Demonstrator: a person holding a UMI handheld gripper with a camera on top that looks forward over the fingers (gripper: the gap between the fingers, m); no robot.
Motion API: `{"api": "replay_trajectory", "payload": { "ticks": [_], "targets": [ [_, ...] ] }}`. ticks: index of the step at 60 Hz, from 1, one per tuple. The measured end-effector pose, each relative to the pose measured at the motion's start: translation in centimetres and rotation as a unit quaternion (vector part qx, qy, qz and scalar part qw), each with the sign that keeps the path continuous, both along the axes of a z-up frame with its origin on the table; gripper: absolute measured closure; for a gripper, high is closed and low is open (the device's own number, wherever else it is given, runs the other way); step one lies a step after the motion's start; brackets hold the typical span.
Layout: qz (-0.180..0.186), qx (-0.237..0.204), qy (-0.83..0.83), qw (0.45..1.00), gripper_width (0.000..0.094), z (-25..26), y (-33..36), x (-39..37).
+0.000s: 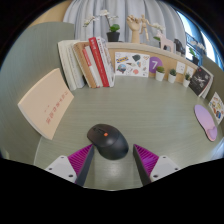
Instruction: Arrange mouse
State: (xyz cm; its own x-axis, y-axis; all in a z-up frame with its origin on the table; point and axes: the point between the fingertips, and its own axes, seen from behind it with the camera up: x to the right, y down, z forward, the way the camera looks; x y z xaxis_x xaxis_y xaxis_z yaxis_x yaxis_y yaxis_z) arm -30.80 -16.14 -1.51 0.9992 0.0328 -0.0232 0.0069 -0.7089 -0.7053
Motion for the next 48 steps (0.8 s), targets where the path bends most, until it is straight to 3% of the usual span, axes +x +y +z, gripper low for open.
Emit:
{"api": "replay_trajectory", "payload": {
  "ticks": [18,30,39,48],
  "targets": [
    [-0.032,0.002,-0.019,0.999,0.0234,0.3,6.1,1.1],
    [-0.046,-0.012,0.008,0.999,0.0395,-0.1,6.8,1.0],
    [-0.040,-0.017,0.004,0.999,0.0431,-0.3,6.9,1.1],
    [-0.035,-0.035,0.000,0.999,0.0542,-0.5,7.0,1.3]
  ]
}}
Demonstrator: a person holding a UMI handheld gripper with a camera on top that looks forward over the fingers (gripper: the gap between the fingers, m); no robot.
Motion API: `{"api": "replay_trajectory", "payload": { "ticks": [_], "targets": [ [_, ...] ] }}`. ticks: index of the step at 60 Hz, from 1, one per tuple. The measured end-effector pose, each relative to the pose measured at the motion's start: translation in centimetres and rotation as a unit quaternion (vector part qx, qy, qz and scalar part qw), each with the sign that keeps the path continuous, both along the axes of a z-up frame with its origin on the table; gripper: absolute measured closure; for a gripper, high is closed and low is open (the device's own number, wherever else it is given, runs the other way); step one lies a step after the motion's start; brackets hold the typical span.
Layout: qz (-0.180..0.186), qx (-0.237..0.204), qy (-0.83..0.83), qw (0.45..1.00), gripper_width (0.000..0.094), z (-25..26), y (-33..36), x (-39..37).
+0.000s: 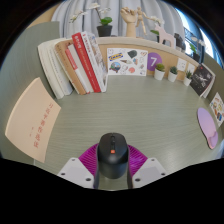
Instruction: Arrange mouse
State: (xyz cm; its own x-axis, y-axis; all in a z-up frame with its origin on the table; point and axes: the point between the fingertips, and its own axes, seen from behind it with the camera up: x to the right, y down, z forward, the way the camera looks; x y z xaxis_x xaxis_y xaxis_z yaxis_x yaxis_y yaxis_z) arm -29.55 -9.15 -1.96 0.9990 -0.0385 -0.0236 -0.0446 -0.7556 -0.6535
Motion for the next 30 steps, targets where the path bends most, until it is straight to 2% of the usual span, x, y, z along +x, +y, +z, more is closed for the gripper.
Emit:
{"api": "replay_trajectory", "payload": {
  "ticks": [5,11,17,22,30],
  "targets": [
    [-0.001,-0.013,0.005,1.000,0.0585,0.0,0.2,0.0],
    [0.001,-0.029,0.042,0.999,0.0588,0.4,0.7,-0.2],
    [0.021,-0.040,0.072,0.996,0.0590,1.1,1.4,0.5],
    [0.042,-0.016,0.087,0.995,0.0588,4.5,2.4,2.9],
    [0.053,0.063,0.067,0.994,0.0587,13.6,4.6,11.3]
  ]
}}
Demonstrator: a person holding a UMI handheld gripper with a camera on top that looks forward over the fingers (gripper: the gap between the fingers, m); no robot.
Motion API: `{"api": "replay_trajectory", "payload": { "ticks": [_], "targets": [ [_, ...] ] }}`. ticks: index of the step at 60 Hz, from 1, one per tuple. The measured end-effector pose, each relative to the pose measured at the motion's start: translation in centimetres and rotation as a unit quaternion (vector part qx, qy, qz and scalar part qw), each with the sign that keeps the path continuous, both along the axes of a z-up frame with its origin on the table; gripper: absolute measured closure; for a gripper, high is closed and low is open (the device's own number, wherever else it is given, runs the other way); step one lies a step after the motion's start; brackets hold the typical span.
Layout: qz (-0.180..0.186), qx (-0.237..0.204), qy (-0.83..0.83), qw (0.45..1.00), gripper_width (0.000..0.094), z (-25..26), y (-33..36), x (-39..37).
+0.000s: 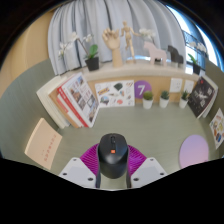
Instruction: Arrange mouse
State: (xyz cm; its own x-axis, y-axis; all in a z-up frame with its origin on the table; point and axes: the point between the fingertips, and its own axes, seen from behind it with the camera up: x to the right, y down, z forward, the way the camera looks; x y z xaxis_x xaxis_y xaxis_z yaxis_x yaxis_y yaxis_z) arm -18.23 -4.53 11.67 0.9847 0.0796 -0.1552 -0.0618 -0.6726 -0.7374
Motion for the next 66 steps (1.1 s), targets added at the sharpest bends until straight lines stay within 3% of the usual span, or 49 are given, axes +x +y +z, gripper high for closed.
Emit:
{"api": "replay_trajectory", "payload": {
  "ticks": [11,21,30,43,57,66],
  "targets": [
    [0.005,0.089,-0.085,0.992,0.0588,10.1,1.4,14.1],
    [-0.035,0.108,-0.091,0.989,0.0588,10.9,1.1,25.6],
    [-0.063,0.048,-0.092,0.993,0.0590,3.6,0.6,33.2],
    [-0.061,-0.040,-0.074,0.995,0.0589,-7.5,-0.7,36.8],
    [-0.052,-0.086,-0.064,0.993,0.0561,-12.6,-2.3,37.0],
    [-0.056,-0.091,-0.061,0.992,0.0445,-13.1,-2.5,37.1]
  ]
}}
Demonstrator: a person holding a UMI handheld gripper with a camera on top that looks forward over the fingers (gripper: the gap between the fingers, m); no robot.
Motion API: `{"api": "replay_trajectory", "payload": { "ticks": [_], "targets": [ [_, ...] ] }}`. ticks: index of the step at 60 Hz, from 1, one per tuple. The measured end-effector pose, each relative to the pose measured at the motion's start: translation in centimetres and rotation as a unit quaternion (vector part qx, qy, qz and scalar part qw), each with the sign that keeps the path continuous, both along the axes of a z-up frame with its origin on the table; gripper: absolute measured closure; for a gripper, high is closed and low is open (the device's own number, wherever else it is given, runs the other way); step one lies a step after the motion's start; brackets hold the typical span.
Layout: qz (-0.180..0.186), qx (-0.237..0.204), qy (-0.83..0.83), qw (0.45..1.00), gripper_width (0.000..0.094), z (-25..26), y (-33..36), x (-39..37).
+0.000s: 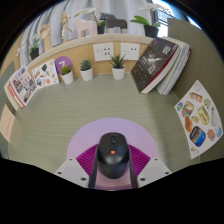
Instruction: Arrange mouse
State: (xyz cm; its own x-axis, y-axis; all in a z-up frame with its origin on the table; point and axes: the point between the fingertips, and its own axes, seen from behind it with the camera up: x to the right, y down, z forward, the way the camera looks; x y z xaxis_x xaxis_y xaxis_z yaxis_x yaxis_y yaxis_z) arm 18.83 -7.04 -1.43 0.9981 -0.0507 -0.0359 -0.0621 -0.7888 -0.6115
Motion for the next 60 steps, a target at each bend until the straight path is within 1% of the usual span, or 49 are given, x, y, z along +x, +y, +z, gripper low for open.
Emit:
{"api": "replay_trajectory", "payload": {
  "ticks": [5,8,10,13,15,20,24,31,35,42,45,48,60],
  "targets": [
    [0.004,-0.013,-0.009,1.000,0.0409,-0.2,-0.1,0.0],
    [0.012,-0.025,-0.023,0.999,0.0357,-0.2,-0.2,0.1],
    [0.014,-0.033,-0.032,0.999,0.0284,0.0,-0.4,0.3],
    [0.026,-0.039,-0.030,0.998,0.0127,0.7,-0.4,-0.4],
    [0.031,-0.045,-0.025,0.998,0.0080,1.4,-0.6,-0.8],
    [0.040,-0.037,-0.036,0.998,0.0082,4.6,-0.8,-1.7],
    [0.046,-0.019,-0.039,0.998,0.0083,8.2,-1.1,-3.0],
    [0.039,0.030,-0.041,0.998,0.0073,15.2,-1.3,-5.3],
    [0.032,0.069,-0.030,0.997,0.0076,18.8,-1.6,-7.0],
    [0.027,0.123,-0.007,0.992,0.0077,23.8,-2.6,-10.5],
    [0.027,0.139,-0.002,0.990,0.0077,25.2,-3.4,-11.8],
    [0.030,0.146,-0.001,0.989,0.0078,25.9,-4.3,-13.0],
    [0.050,0.144,-0.015,0.988,0.0079,25.9,-9.2,-17.6]
  ]
}}
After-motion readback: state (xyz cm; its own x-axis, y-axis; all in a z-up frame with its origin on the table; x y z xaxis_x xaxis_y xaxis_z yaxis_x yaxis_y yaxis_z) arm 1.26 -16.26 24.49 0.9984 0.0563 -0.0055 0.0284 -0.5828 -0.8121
